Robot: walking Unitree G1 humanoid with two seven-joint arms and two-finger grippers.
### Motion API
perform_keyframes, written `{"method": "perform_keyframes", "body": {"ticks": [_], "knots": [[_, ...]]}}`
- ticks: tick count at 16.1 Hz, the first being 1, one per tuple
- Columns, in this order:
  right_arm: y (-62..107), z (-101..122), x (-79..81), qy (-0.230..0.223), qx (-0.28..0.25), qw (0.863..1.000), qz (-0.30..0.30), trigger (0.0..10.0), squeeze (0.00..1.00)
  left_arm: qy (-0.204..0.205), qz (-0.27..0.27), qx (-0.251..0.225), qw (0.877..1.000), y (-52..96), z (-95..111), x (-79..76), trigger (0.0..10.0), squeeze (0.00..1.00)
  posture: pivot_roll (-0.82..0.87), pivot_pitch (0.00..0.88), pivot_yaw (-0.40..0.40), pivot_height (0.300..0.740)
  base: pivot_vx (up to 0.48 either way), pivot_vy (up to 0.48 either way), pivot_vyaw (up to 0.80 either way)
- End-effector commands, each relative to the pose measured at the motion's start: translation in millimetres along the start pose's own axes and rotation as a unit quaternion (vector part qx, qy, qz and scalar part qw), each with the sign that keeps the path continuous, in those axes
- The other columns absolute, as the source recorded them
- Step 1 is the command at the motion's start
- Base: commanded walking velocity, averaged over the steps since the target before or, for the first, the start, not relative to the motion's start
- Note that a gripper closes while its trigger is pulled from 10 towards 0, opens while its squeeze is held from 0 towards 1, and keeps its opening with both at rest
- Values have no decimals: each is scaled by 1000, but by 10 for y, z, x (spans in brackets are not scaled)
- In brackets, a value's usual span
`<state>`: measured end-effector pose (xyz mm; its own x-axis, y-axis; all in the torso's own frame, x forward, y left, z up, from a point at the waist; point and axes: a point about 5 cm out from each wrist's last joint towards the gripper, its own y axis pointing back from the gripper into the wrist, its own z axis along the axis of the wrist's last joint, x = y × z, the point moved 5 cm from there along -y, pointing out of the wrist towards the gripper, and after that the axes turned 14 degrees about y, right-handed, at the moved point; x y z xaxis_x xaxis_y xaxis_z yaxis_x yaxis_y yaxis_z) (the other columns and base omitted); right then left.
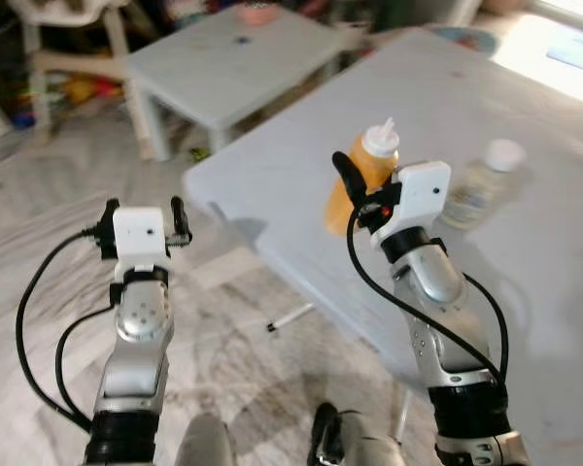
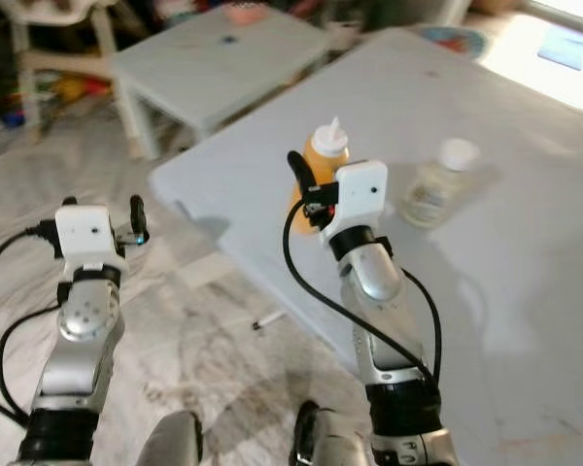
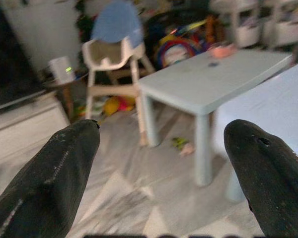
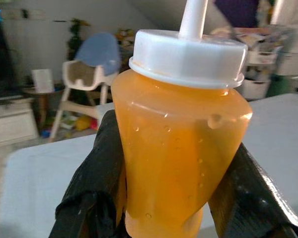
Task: Restocking fridge
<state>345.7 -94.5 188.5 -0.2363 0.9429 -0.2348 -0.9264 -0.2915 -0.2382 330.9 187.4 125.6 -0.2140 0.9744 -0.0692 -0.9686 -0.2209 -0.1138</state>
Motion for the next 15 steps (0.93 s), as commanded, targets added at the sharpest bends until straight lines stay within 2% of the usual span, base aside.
{"method": "perform_keyframes", "body": {"ticks": [1, 3, 6, 10, 12, 15], "knots": [[30, 29, -18, 5, -8, 1000, -7, 10000, 0, -6, 6, 6, 1000, 49, -50, 25, 10000, 0, 31, 94, -21, 740, -240, 0, 800], [45, 18, -21, 3, -5, 1000, -10, 10000, 0, -8, 6, 3, 1000, 23, -33, 39, 10000, 0, 26, 94, -19, 740, -242, 0, 619], [47, 11, -63, 3, -4, 1000, -20, 10000, 0, -11, 11, -7, 1000, -57, 16, 76, 10000, 0, 20, 92, -18, 740, -240, 0, 0], [51, -54, -98, 3, 3, 1000, -29, 10000, 0, -14, 12, -8, 1000, -73, 2, 86, 10000, 0, 26, 65, -15, 740, -242, 0, 0], [110, -180, -165, 9, 19, 999, -43, 10000, 0, -14, 18, -5, 1000, -65, -52, 118, 10000, 0, 42, 10, -15, 740, -242, 0, 0], [220, -394, -298, 28, 53, 996, -62, 10000, 0, -26, 30, 6, 999, -22, -160, 228, 10000, 0, 48, 0, -12, 740, -244, 0, 0]]}}
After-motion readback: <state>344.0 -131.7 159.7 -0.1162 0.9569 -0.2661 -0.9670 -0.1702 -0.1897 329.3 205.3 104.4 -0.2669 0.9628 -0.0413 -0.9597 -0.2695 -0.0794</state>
